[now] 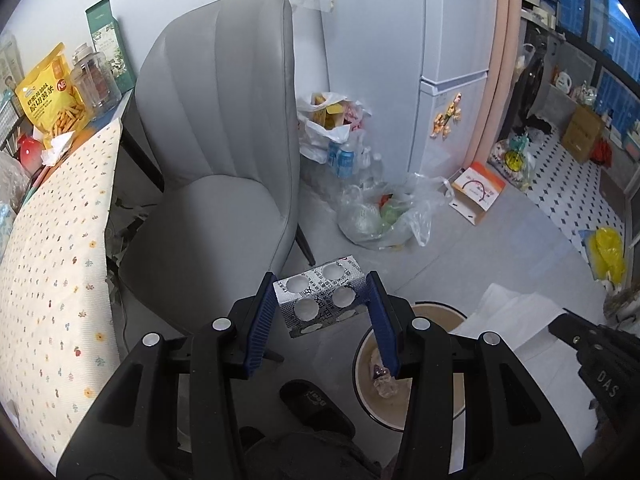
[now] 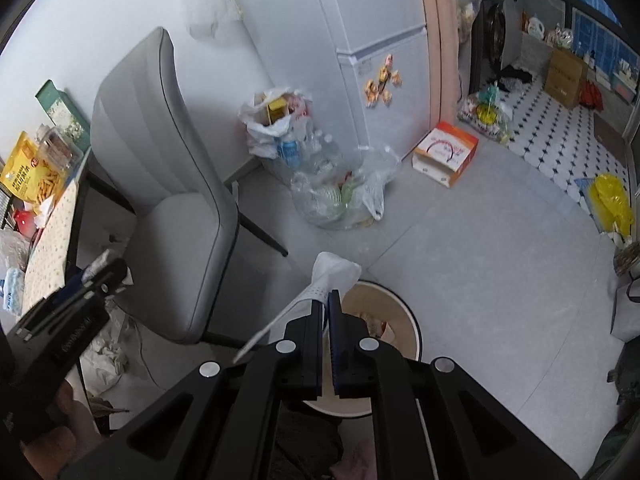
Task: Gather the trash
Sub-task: 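Carry the tissue and blister pack in both tools over the beige bin, then open both tools over the bin to drop the tissue and blister pack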
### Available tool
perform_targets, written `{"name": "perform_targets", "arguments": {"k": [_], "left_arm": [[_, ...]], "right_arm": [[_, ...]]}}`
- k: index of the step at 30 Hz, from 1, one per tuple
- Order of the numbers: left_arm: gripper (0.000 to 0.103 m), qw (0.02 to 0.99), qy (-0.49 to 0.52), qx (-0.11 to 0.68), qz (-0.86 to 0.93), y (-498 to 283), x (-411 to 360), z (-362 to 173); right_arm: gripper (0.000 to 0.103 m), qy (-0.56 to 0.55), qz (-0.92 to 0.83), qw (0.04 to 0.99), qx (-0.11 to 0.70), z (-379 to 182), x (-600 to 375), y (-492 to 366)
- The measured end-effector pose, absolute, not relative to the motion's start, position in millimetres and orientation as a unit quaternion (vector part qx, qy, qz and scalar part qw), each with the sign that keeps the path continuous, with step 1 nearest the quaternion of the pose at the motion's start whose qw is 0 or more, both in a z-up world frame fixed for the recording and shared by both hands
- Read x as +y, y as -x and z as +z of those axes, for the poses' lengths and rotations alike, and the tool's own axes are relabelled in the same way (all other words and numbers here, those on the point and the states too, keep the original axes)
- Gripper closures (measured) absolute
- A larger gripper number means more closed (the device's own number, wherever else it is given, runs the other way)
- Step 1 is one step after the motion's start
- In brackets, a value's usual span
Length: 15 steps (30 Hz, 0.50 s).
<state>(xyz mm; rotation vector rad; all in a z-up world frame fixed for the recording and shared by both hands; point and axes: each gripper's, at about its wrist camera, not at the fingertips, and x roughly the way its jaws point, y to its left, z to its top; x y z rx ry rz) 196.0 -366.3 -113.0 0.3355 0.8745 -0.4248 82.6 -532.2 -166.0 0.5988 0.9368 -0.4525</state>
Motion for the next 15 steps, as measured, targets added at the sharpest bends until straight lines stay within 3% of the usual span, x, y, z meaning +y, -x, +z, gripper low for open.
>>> {"name": "perform_targets", "arguments": {"k": [3,4,5,6,7,15], "left_arm": [[0.058,0.869,-0.164,0.42,-0.204,-195.9,-367.1,-114.7],[0.058,0.869,-0.165,0.42,-0.204,-195.9,-367.9,-115.1],[0.058,0.868,-0.166,0.421,-0.204,-195.7,-368.1,-115.3],[0.058,0.868,-0.167,0.421,-0.203,-195.6,-368.5,-115.5],[0.058,0.868,-0.167,0.421,-0.203,-195.5,-368.9,-116.0],[0.058,0.867,-0.172,0.419,-0.211,-188.8,-376.2,-113.4]], "right_arm": [[0.096,-0.286,-0.211,0.82,0.449,-174.8,-533.7,-83.9],[0.089,-0.288,-0.21,0.819,0.45,-177.0,-534.6,-83.1],[0.069,-0.29,-0.211,0.818,0.45,-178.6,-535.1,-82.2],[0.06,-0.29,-0.211,0.818,0.45,-178.6,-535.1,-82.2],[0.057,-0.289,-0.214,0.819,0.448,-178.6,-535.2,-80.6],[0.057,-0.295,-0.218,0.821,0.437,-171.1,-540.5,-69.8]]}}
